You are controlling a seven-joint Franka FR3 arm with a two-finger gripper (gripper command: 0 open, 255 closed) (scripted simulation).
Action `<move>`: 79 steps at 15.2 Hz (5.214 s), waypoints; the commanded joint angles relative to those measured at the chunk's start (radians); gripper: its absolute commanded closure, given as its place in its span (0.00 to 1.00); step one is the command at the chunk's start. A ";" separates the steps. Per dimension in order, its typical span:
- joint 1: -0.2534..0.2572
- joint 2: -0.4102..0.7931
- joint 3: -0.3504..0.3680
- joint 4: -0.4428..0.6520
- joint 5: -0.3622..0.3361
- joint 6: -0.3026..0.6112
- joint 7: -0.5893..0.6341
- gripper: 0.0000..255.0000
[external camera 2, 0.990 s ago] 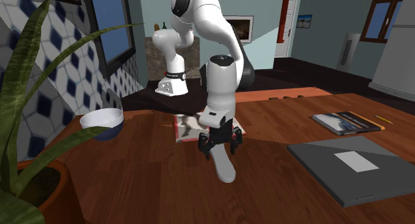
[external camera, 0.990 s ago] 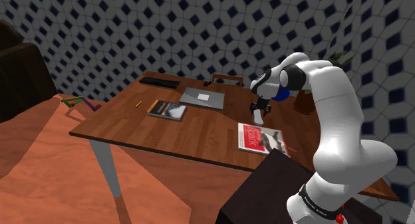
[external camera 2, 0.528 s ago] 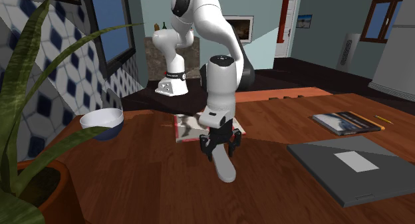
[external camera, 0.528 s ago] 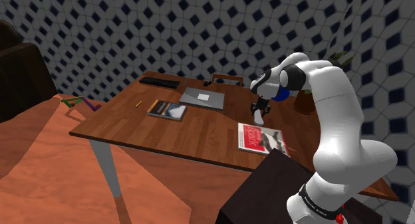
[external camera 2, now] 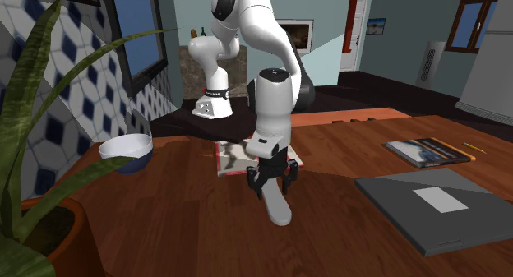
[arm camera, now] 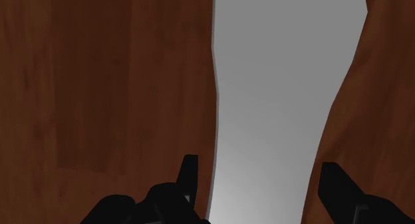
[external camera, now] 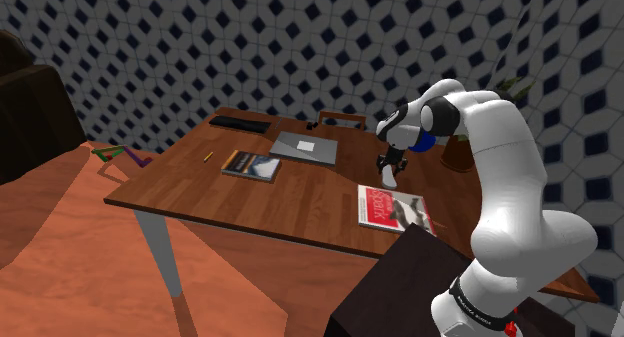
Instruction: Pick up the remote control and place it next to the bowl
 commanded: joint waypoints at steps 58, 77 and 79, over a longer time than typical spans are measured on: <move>-0.074 -0.920 -0.344 -0.884 -0.406 0.027 -0.225 1.00; -0.120 -0.665 -0.300 -0.936 -0.102 0.272 -0.484 1.00; -0.136 -0.632 -0.277 -0.933 -0.058 0.294 -0.516 1.00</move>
